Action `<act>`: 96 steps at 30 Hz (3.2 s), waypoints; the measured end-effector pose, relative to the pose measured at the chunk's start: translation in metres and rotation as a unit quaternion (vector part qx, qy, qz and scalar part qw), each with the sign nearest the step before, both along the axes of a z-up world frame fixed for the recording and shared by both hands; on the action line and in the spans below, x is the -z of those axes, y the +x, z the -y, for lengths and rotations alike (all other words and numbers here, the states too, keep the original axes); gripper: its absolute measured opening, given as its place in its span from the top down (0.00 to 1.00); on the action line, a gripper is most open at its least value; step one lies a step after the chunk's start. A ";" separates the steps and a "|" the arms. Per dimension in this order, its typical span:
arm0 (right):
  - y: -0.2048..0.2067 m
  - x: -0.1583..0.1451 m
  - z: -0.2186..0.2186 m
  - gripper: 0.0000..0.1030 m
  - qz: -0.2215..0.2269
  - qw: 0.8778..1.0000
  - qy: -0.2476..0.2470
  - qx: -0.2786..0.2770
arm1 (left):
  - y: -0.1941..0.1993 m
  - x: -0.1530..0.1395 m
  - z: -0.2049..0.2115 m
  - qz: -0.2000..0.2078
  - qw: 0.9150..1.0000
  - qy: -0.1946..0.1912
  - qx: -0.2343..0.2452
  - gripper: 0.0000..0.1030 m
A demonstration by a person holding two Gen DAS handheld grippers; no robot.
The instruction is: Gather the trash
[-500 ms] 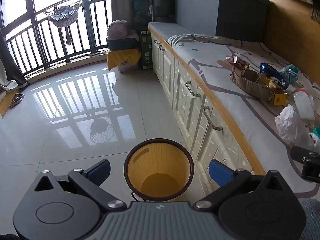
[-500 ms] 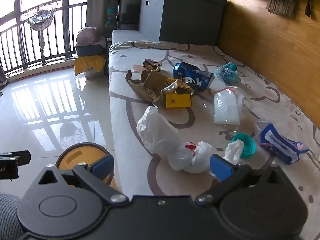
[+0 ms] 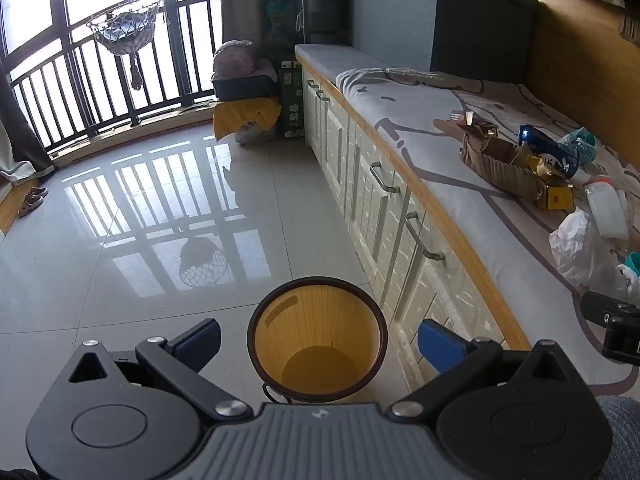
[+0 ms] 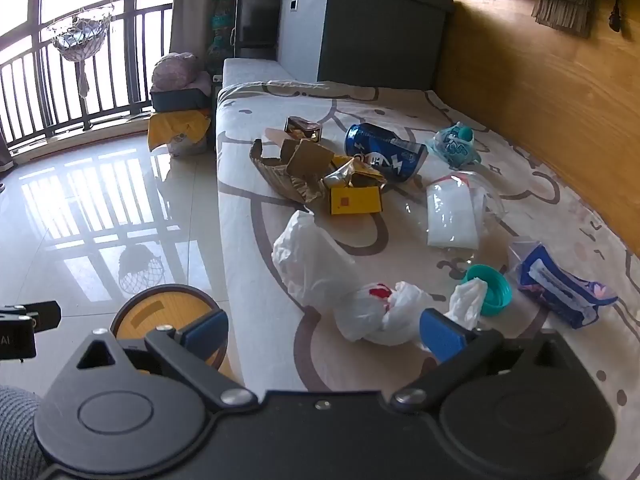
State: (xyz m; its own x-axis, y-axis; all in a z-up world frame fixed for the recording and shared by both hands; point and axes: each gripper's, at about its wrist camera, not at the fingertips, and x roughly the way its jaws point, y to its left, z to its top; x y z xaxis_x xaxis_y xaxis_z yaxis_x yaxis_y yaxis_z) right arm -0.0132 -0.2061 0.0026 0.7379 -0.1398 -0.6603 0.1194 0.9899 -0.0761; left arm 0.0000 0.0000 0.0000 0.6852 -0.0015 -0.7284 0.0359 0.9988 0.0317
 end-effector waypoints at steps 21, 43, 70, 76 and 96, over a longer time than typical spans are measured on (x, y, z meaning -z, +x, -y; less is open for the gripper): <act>0.001 0.000 0.000 0.00 -0.001 1.000 0.000 0.000 | 0.000 0.000 0.000 -0.002 1.000 0.000 0.002 0.00; 0.001 0.000 0.000 0.00 -0.002 1.000 -0.001 0.000 | -0.001 0.000 0.000 -0.003 1.000 0.000 0.002 0.00; 0.001 -0.001 0.000 0.00 -0.003 1.000 -0.001 0.000 | 0.000 0.000 0.000 -0.004 1.000 0.000 0.002 0.00; 0.000 -0.001 0.000 0.00 -0.003 1.000 -0.001 0.000 | 0.000 0.000 0.000 -0.004 1.000 0.000 0.002 0.00; -0.006 -0.010 0.017 0.00 0.017 0.999 0.036 0.000 | 0.000 -0.003 0.007 0.010 1.000 -0.006 0.020 0.00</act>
